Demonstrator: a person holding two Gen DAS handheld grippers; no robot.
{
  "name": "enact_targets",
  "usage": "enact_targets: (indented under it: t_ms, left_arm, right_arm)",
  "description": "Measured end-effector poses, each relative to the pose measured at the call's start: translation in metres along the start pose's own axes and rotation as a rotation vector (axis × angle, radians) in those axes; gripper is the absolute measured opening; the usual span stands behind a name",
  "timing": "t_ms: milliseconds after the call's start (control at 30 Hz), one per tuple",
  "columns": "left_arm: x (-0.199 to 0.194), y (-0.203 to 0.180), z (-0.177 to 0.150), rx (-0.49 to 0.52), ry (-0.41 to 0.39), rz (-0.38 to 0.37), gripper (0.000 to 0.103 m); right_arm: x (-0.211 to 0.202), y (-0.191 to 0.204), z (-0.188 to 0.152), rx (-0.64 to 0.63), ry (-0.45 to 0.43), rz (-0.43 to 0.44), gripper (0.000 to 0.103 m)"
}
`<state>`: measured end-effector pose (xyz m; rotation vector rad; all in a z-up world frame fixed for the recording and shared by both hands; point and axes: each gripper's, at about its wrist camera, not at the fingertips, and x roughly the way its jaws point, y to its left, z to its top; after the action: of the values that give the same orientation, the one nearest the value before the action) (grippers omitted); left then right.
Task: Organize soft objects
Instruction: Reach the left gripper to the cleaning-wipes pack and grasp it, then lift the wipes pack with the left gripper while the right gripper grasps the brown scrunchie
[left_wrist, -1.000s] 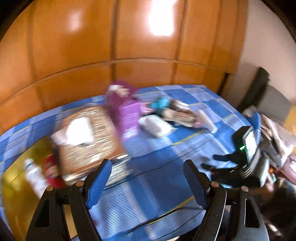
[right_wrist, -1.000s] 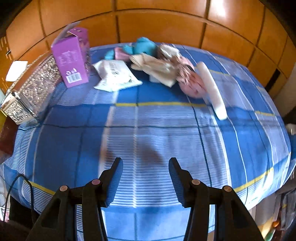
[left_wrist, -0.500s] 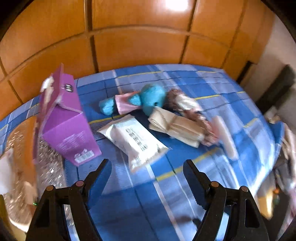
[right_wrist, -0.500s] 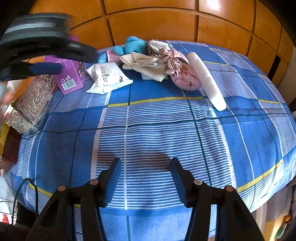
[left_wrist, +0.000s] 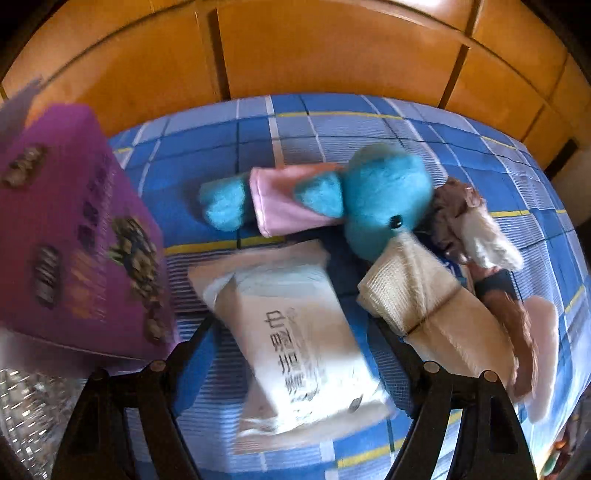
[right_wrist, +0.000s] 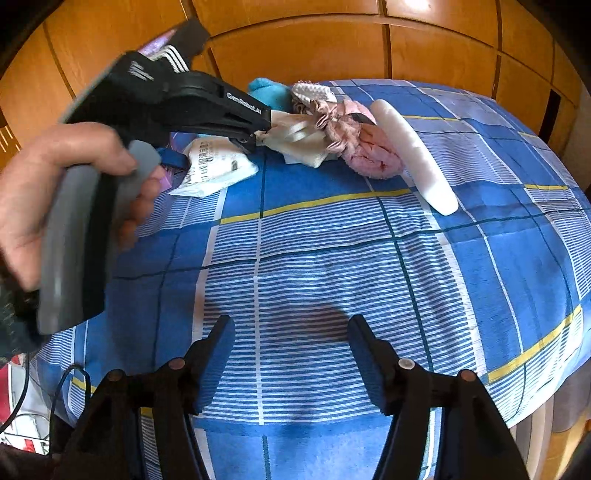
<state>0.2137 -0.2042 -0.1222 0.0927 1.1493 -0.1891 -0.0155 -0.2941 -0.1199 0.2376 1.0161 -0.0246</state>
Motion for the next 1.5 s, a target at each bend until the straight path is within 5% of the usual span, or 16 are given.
enact_targets:
  t_ms: [133, 233, 600, 1067, 1233, 1500]
  left_arm:
    - [0.003, -0.005, -0.008, 0.069, -0.023, -0.004, 0.059]
    - [-0.007, -0.005, -0.024, 0.117, -0.030, -0.054, 0.054]
    - [-0.058, 0.035, -0.135, 0.323, -0.115, -0.121, 0.054]
    - [-0.061, 0.064, -0.152, 0.272, -0.164, -0.180, 0.054]
    - [-0.064, 0.070, -0.156, 0.258, -0.169, -0.189, 0.055]
    - [-0.064, 0.070, -0.158, 0.249, -0.176, -0.190, 0.055]
  right_arm:
    - [0.000, -0.001, 0.000, 0.006, -0.004, 0.006, 0.064]
    - [0.000, 0.000, 0.001, -0.001, -0.006, 0.002, 0.064]
    - [-0.001, 0.005, -0.003, -0.016, -0.009, -0.007, 0.065]
    - [0.002, -0.034, 0.065, 0.302, -0.110, 0.248, 0.061]
    - [0.028, -0.051, 0.082, 0.481, -0.121, 0.285, 0.062]
    - [0.050, -0.064, 0.096, 0.583, -0.124, 0.294, 0.063]
